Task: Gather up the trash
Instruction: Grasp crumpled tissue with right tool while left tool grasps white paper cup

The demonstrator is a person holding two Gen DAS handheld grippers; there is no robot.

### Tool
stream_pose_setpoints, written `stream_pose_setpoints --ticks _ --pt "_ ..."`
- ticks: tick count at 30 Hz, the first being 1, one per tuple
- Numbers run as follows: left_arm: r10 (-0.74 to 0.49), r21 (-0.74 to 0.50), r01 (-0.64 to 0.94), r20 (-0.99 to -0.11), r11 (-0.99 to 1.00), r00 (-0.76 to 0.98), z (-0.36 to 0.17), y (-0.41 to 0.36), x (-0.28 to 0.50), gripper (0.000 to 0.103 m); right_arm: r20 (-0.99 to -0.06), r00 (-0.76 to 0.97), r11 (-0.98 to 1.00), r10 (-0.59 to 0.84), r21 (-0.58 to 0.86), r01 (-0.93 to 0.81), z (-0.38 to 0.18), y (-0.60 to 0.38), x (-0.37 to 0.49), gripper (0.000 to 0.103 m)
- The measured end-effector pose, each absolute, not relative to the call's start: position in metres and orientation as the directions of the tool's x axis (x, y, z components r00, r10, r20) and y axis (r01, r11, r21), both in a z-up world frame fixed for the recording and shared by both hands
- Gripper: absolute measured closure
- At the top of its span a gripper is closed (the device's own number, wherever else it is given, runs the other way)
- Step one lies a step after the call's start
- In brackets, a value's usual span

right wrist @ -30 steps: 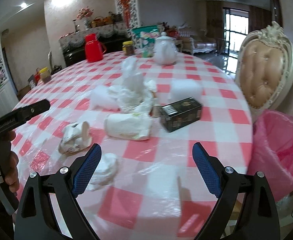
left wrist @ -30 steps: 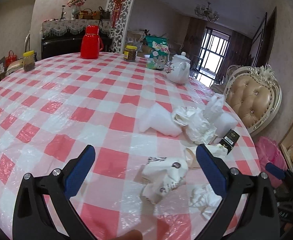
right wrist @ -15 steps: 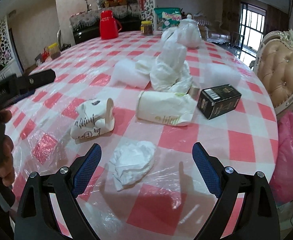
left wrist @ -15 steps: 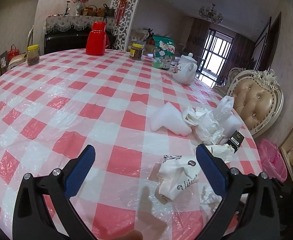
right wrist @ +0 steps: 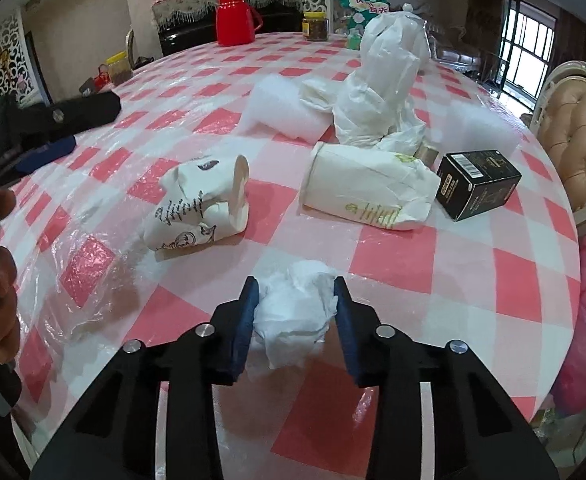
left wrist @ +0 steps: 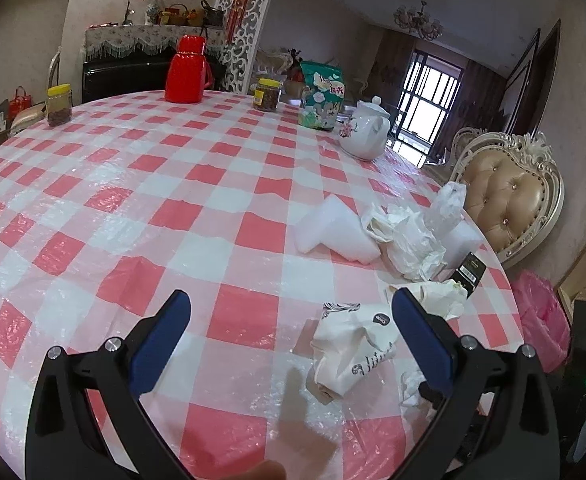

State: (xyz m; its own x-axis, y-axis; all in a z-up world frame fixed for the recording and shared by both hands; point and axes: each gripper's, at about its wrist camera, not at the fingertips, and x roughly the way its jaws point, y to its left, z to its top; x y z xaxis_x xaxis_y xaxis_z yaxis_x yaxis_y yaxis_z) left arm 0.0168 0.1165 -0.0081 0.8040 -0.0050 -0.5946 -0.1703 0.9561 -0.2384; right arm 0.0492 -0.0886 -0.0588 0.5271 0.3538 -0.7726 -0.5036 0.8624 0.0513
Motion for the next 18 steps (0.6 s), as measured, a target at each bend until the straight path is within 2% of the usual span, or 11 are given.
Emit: stream_pose_setpoints --ticks 16,18 --pt "-0.079 -0.203 -0.1 -0.719 0.974 0.69 -0.046 0.066 0.048 0.006 -0.696 0.618 0.899 0.365 0.09 -0.429 -0.032 -0.141 0.056 0.069" --pt "-0.076 -0.196 -0.103 -0.733 0.975 0.676 -0.051 0.062 0.053 0.011 -0.687 0.629 0.903 0.364 0.096 -0.418 -0.029 -0.15 0.057 0.069"
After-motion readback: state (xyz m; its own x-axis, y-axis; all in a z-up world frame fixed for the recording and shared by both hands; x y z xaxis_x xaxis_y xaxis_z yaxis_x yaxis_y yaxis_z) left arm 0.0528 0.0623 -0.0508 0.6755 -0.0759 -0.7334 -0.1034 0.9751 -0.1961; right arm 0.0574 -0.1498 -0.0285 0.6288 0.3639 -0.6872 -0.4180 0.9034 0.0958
